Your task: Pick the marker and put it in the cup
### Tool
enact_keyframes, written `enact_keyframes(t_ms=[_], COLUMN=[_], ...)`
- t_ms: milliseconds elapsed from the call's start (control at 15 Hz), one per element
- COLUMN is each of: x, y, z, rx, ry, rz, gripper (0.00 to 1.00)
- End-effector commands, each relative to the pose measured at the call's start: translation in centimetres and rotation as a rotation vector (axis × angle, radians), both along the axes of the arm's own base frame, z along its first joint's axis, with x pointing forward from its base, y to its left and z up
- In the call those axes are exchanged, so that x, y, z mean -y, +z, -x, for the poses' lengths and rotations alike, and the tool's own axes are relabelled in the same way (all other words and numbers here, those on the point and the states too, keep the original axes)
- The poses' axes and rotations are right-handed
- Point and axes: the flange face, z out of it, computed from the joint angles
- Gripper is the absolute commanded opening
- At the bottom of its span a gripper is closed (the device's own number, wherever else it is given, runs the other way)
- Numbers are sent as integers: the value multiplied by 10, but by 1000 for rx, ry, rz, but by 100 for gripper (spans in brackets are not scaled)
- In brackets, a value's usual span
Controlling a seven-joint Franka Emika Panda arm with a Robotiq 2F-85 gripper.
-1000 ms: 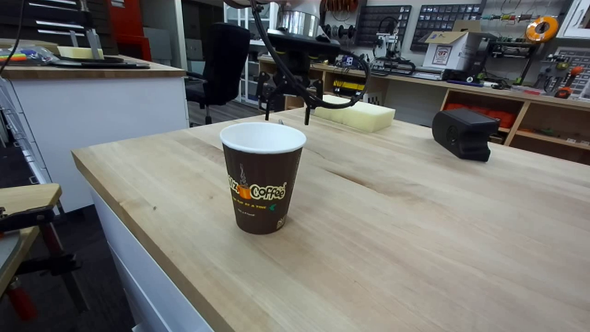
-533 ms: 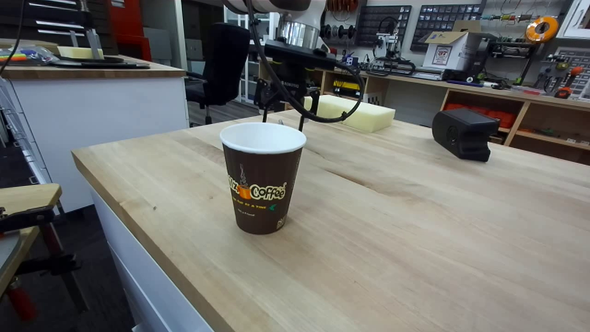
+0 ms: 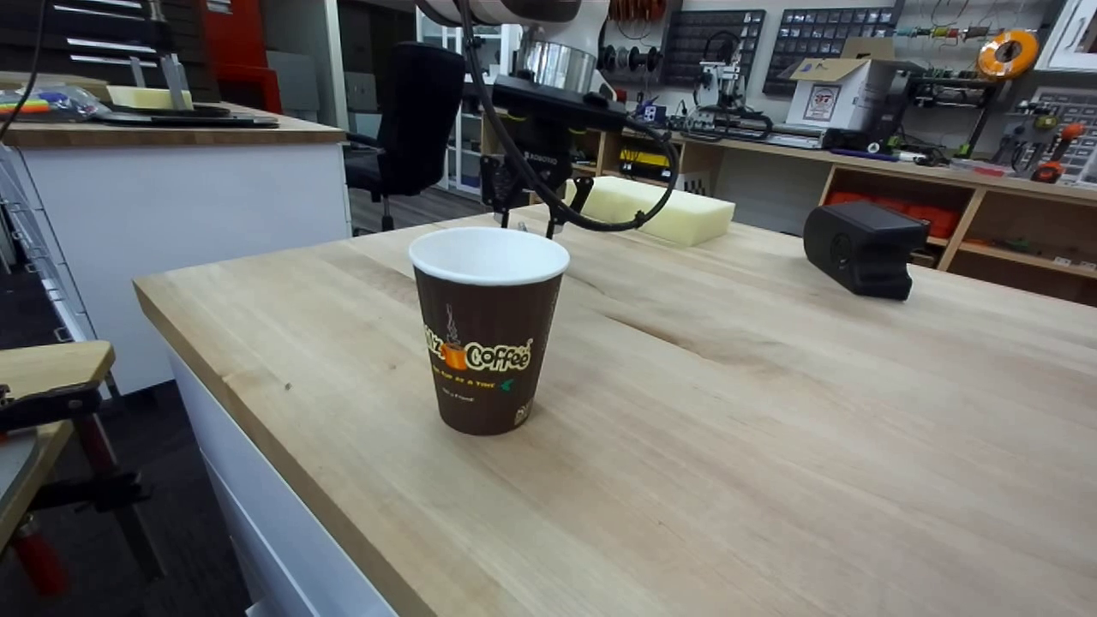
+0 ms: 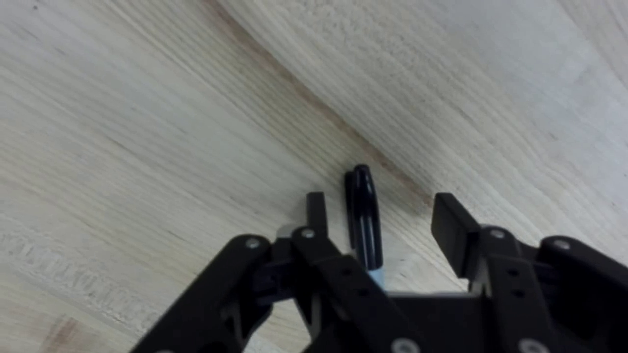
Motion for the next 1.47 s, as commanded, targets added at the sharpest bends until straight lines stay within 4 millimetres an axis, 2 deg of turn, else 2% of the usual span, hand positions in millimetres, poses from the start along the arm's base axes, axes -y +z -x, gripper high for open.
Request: enact_keyframes(t_ms=[0,267,400,533,800,1067,1200,1400], x=[3,3,3,3,0,-3,-2,6], y=[1,0,1,4,20,51,78,124], z=[-4,-5,-4,-3,9,27,41,74], rx=[20,24,22,10,-43,-89,-115,-161], ry=[2,1,-1,-5,-9,-26,-58,-153], rz=[-26,-29,-28,-29,-1,66,112,207], gripper=[28,1,0,4,4,4,4,4])
